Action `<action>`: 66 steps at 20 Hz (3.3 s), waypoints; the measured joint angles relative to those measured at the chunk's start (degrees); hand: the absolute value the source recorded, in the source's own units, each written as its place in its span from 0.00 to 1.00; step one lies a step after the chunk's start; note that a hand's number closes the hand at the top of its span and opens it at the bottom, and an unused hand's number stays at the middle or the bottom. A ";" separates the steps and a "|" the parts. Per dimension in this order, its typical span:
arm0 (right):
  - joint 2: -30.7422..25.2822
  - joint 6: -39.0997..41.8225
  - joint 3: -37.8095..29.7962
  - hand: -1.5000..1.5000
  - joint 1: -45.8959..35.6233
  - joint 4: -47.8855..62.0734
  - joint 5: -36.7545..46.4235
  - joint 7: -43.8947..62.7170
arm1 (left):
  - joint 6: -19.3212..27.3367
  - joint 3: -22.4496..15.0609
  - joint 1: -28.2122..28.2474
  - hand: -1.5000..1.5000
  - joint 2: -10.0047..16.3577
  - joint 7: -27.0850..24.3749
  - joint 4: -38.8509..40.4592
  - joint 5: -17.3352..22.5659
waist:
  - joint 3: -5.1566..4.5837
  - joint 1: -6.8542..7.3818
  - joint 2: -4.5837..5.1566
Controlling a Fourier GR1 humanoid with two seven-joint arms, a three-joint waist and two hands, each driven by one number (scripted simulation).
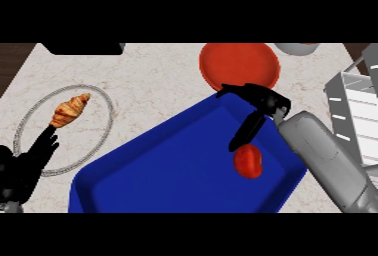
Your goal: Pick the tomato from the tray and place it in the tiered basket
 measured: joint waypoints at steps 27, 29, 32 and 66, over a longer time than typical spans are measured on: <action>7.66 10.02 -10.01 0.00 6.56 4.55 14.93 -1.31 | -2.08 3.17 -0.65 0.50 -4.01 -0.72 0.72 -4.49 | 0.04 -0.09 0.12; 8.51 10.25 -10.68 0.00 5.96 6.00 16.10 -2.66 | -1.60 2.89 -0.14 0.50 -4.60 0.62 -1.06 -5.06 | 0.04 -0.03 0.11; 9.70 10.20 -11.18 0.00 7.34 4.26 17.44 -1.77 | -2.46 3.86 -1.08 0.50 -4.17 1.12 -0.28 -4.98 | 0.03 -0.19 0.09; 16.08 -2.34 -11.59 1.00 6.35 11.94 27.31 -15.03 | -3.88 5.24 -1.38 0.50 -6.28 0.53 -0.24 -7.29 | -0.47 -0.41 -0.60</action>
